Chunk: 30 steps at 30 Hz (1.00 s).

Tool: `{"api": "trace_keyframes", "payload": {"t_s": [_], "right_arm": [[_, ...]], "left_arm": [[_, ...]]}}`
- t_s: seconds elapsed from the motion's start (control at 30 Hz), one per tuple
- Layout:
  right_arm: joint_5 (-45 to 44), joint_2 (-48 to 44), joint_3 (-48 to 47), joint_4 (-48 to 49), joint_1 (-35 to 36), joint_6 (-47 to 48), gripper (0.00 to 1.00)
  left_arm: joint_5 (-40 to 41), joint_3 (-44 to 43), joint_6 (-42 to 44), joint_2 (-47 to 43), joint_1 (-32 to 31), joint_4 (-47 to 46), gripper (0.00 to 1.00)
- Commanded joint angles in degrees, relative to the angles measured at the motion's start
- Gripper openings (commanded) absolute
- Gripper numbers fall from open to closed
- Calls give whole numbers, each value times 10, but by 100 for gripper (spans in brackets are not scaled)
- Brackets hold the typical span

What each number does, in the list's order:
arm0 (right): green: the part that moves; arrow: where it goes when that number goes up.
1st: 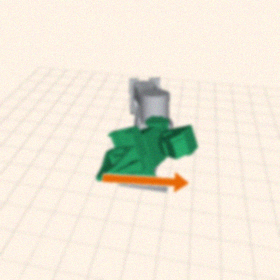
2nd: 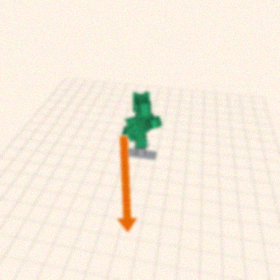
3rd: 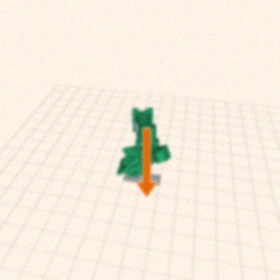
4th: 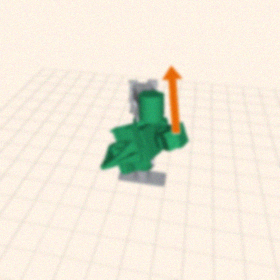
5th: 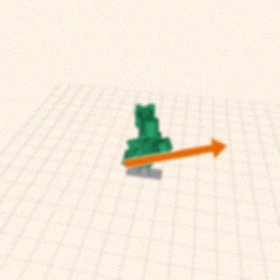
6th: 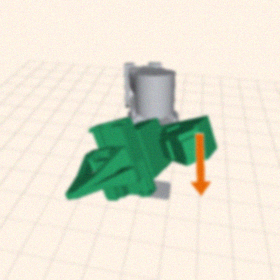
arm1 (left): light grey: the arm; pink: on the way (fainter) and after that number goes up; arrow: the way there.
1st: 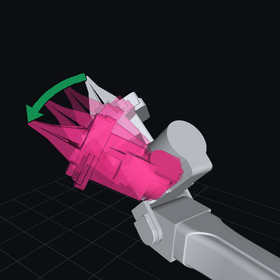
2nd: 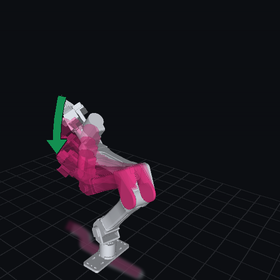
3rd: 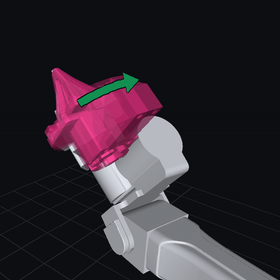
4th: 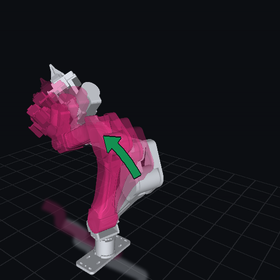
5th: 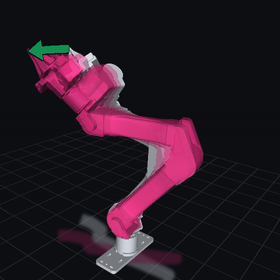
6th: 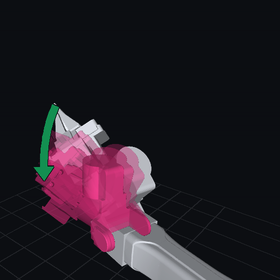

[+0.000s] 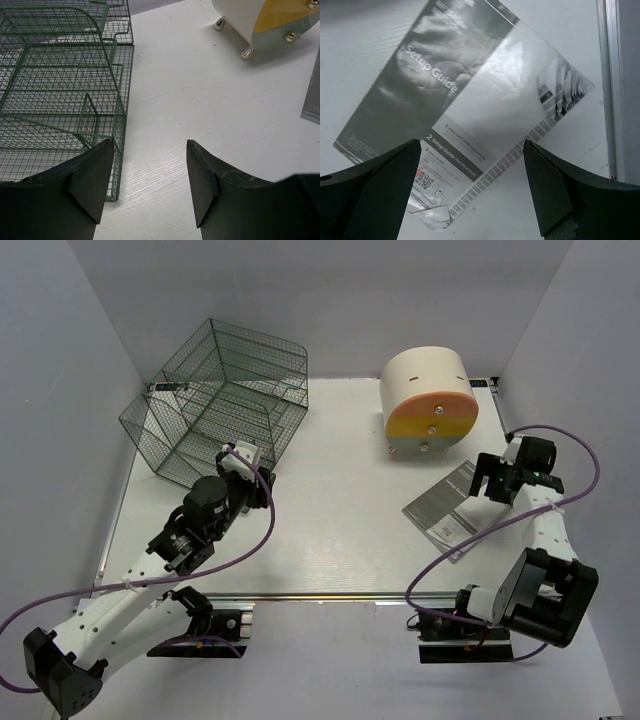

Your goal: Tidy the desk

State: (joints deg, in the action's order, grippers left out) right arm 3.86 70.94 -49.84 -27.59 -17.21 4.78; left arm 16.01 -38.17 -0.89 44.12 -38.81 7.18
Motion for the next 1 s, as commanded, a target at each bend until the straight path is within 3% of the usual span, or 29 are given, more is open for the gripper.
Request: {"api": "trace_keyframes", "payload": {"t_s": [0.0,0.33,0.53,0.77,0.97], "right_arm": [[6,6,0,-19,-30,-30,88],[-28,68,53,86,-60,-65,87],[-100,74,83,113,-62,-87,86],[-68,98,97,142,-65,-106,84],[-15,145,72,138,-69,-133,66]], "left_arm": [[-12,-2,-1,-12,-3,-11,70],[-14,-1,1,-1,-3,-11,70],[-12,0,2,0,-3,-11,70],[-12,2,3,4,-3,-14,70],[-8,4,5,1,-3,-14,70]]}}
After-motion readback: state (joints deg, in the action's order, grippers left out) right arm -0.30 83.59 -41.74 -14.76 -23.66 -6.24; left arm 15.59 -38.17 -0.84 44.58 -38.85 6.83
